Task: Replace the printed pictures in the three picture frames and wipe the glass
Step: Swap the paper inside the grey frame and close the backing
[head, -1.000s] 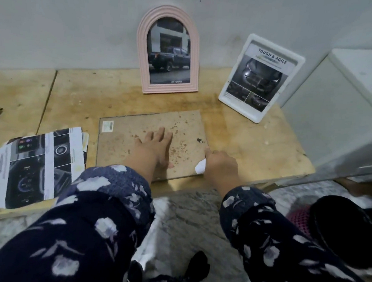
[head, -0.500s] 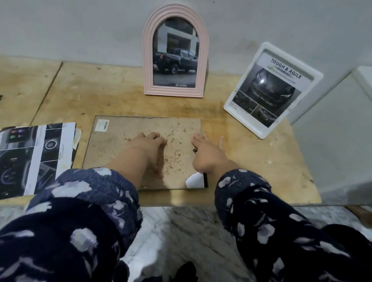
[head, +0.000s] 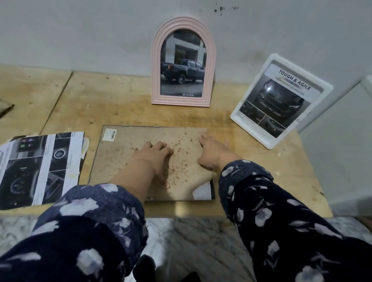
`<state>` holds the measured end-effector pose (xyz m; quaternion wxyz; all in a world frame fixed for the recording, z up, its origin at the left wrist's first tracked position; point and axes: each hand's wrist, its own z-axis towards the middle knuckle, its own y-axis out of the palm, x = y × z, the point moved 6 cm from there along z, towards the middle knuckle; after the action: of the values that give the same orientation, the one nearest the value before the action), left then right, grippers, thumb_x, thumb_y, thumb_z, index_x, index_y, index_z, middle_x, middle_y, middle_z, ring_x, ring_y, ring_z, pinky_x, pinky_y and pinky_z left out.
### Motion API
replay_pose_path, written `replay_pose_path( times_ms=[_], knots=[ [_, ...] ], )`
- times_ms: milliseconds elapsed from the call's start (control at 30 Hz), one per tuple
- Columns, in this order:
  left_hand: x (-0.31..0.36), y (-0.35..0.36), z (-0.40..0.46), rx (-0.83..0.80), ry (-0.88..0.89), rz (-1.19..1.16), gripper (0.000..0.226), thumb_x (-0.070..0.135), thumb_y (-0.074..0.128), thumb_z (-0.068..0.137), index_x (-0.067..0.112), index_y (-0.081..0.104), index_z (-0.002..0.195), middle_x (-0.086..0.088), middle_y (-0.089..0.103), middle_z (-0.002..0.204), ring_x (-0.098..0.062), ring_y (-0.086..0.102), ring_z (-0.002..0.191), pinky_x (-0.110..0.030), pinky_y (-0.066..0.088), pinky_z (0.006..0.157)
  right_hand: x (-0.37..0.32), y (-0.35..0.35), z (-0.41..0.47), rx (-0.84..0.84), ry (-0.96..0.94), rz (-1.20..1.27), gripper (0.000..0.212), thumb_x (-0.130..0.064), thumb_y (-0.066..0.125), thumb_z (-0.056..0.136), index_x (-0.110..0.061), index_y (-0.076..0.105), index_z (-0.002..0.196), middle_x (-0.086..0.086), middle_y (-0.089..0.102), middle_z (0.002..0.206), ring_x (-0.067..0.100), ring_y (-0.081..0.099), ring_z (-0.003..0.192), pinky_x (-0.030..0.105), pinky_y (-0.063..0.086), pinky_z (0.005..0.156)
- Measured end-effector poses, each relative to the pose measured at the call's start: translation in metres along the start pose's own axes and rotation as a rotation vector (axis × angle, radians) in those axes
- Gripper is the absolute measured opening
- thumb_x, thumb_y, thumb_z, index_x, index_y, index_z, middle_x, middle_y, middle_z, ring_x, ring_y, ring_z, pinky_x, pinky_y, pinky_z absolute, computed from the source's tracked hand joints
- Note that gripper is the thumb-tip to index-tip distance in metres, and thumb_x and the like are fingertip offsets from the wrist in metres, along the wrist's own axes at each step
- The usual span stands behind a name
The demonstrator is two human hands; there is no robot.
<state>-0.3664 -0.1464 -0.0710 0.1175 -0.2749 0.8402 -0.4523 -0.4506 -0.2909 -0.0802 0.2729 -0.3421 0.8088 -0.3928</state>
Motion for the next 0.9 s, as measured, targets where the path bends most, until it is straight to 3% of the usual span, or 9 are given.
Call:
replay_pose_path(
  times_ms=[133,267,400,467,533,633,767,900],
  knots=[
    [-0.003,0.003,0.000,-0.019,0.014,-0.008,0.110,0.053,0.081,0.066,0.034,0.014,0.151,0.009,0.010,0.157,-0.027,0.016,0.140,-0.051,0.031,0.108,0.004,0.000,0.007,-0.037,0.079,-0.032,0.090,-0.031,0.062,0.085,-0.023,0.005,0.154,-0.004,0.028,0.156,0.024,0.034,0.139,0.060,-0.021,0.107],
    [-0.004,0.003,0.000,-0.027,0.035,-0.016,0.107,0.052,0.079,0.068,0.033,0.014,0.151,0.007,0.010,0.156,-0.028,0.015,0.139,-0.052,0.029,0.108,-0.002,-0.012,0.008,-0.010,0.111,-0.198,0.087,-0.042,0.067,0.080,-0.025,0.020,0.151,-0.004,0.046,0.145,0.026,0.039,0.134,0.065,-0.021,0.106],
    [-0.006,-0.005,0.007,-0.014,0.040,-0.061,0.103,0.055,0.078,0.069,0.031,0.017,0.149,0.002,0.019,0.148,-0.028,0.020,0.135,-0.051,0.032,0.106,-0.013,-0.010,0.005,0.012,0.100,-0.281,0.077,-0.041,0.069,0.079,-0.017,0.036,0.145,0.001,0.039,0.149,0.024,0.034,0.137,0.066,-0.015,0.108],
    [-0.011,-0.013,0.014,0.023,0.036,-0.064,0.106,0.051,0.076,0.073,0.026,0.010,0.152,0.002,0.012,0.154,-0.029,0.014,0.140,-0.052,0.028,0.110,-0.016,-0.011,0.006,0.035,0.059,-0.273,0.073,-0.036,0.071,0.080,-0.016,0.040,0.142,0.003,0.029,0.154,0.022,0.022,0.143,0.063,-0.008,0.113],
    [-0.015,-0.018,0.018,0.025,0.036,-0.025,0.109,0.047,0.074,0.077,0.022,0.001,0.154,0.005,0.000,0.160,-0.026,0.005,0.146,-0.054,0.022,0.114,-0.018,-0.011,0.005,0.020,0.012,-0.194,0.084,-0.026,0.072,0.081,-0.015,0.024,0.150,0.001,0.007,0.161,0.020,0.007,0.148,0.057,-0.002,0.117],
    [-0.019,-0.017,0.024,0.012,0.042,0.003,0.107,0.047,0.073,0.078,0.024,0.002,0.154,0.008,-0.001,0.161,-0.024,0.005,0.146,-0.052,0.027,0.112,-0.018,-0.011,0.007,-0.061,0.002,-0.093,0.099,-0.010,0.066,0.083,-0.023,-0.002,0.154,-0.003,-0.013,0.161,0.019,-0.005,0.149,0.053,-0.001,0.118],
    [-0.018,-0.016,0.025,-0.022,0.030,-0.002,0.107,0.049,0.077,0.074,0.026,0.009,0.153,0.008,0.004,0.160,-0.025,0.011,0.143,-0.050,0.034,0.107,-0.021,-0.010,0.013,-0.169,0.015,-0.284,0.096,-0.025,0.066,0.086,-0.028,-0.002,0.153,-0.001,-0.013,0.161,0.023,-0.003,0.149,0.060,-0.004,0.115],
    [-0.015,-0.018,0.027,-0.033,0.019,0.012,0.105,0.043,0.077,0.075,0.024,0.011,0.154,0.008,0.007,0.159,-0.025,0.013,0.143,-0.048,0.039,0.104,-0.023,-0.016,0.014,-0.129,0.022,-0.363,0.096,-0.035,0.069,0.082,-0.028,0.007,0.153,-0.001,-0.001,0.162,0.023,0.011,0.148,0.069,-0.006,0.110]
  ],
)
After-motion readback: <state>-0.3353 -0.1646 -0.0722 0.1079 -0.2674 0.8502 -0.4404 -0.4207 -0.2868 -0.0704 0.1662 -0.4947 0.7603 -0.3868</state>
